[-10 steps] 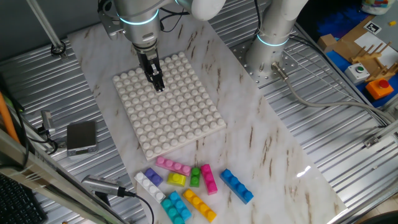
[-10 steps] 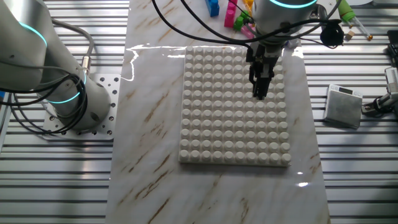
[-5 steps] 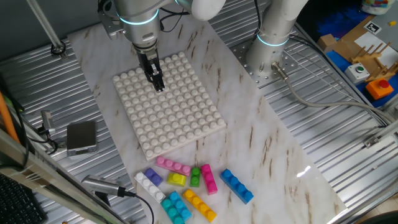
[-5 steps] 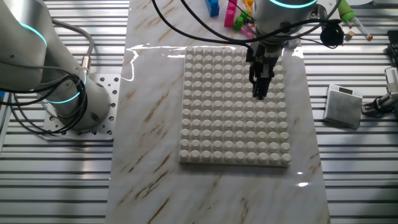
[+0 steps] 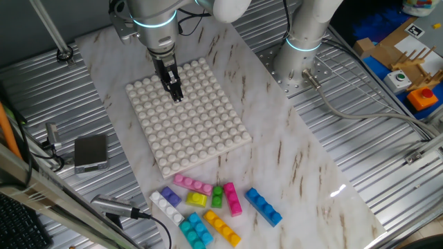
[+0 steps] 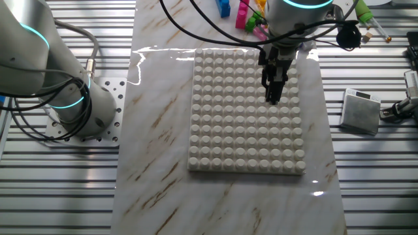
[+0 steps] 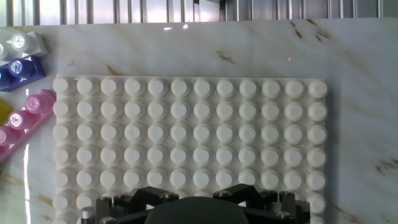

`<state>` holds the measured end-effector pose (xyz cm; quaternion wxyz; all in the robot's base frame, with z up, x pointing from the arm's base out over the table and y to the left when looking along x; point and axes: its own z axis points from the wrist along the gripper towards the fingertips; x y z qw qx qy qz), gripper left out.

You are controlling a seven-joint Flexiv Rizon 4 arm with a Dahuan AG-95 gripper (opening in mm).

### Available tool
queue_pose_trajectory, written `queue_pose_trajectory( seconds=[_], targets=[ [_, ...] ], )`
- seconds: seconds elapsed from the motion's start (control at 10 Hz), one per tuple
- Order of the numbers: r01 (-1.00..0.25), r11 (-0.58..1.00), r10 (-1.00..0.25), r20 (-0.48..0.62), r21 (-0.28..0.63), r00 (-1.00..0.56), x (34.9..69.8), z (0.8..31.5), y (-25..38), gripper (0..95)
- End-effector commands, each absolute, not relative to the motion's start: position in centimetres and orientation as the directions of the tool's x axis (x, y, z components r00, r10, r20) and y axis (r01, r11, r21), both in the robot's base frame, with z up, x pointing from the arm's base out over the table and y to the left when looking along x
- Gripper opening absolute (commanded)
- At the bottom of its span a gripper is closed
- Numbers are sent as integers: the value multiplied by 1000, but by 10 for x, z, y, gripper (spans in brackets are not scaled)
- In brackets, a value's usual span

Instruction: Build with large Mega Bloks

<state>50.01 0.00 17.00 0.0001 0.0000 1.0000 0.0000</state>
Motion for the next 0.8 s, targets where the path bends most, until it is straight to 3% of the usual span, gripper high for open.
queue_pose_trajectory(
  seconds=[0.1, 0.8],
  targets=[
    [4, 1000, 4, -29, 16, -1000, 500, 170, 0, 0],
    [-27, 1000, -27, -26, 9, -999, 500, 170, 0, 0]
  ],
)
